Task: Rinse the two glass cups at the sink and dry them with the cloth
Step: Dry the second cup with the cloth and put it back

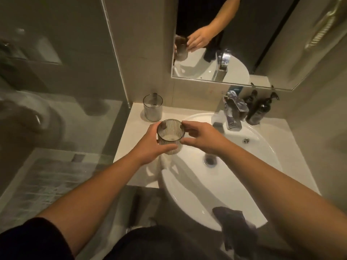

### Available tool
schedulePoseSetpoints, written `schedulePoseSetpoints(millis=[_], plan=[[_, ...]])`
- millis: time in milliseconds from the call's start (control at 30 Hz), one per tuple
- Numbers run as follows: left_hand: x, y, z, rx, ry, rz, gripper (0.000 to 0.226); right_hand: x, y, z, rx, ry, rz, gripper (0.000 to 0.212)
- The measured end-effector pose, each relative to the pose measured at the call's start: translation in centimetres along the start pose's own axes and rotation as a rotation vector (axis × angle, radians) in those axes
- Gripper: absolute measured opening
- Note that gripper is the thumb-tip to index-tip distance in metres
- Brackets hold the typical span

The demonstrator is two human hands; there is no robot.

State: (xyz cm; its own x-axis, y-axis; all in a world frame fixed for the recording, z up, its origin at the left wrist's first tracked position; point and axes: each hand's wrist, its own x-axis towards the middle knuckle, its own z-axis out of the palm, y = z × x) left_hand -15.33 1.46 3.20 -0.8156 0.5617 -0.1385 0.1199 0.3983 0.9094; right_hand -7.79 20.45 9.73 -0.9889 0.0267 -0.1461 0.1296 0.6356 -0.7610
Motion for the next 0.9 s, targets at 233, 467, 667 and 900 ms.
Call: schedulePoseSetpoints(millis=[233, 467, 667, 900], plan=[[-5.5, 1.4, 7.2, 0.02, 0.077, 0.015, 0.084, -13.8, 6.1, -3.3, -0.3, 0.083, 0.162, 0.051], [-11.5, 2.9, 13.1, -0.002, 0.139, -0.028, 0.092, -23.1, 8.8, 2.2, -0.526, -0.094, 0.239, 0.055], [-15.6, 4.8, 13.9, 0.007, 0.17, -0.039, 0.096, -24.4, 10.7, 5.8, -0.73, -0.111, 0.075, 0.052], [-17.6, 4.7, 12.8, 0.053, 0.163, -0.066, 0.104, -24.0, 14.0, 5.0, -0.649, -0.187, -0.007, 0.061]])
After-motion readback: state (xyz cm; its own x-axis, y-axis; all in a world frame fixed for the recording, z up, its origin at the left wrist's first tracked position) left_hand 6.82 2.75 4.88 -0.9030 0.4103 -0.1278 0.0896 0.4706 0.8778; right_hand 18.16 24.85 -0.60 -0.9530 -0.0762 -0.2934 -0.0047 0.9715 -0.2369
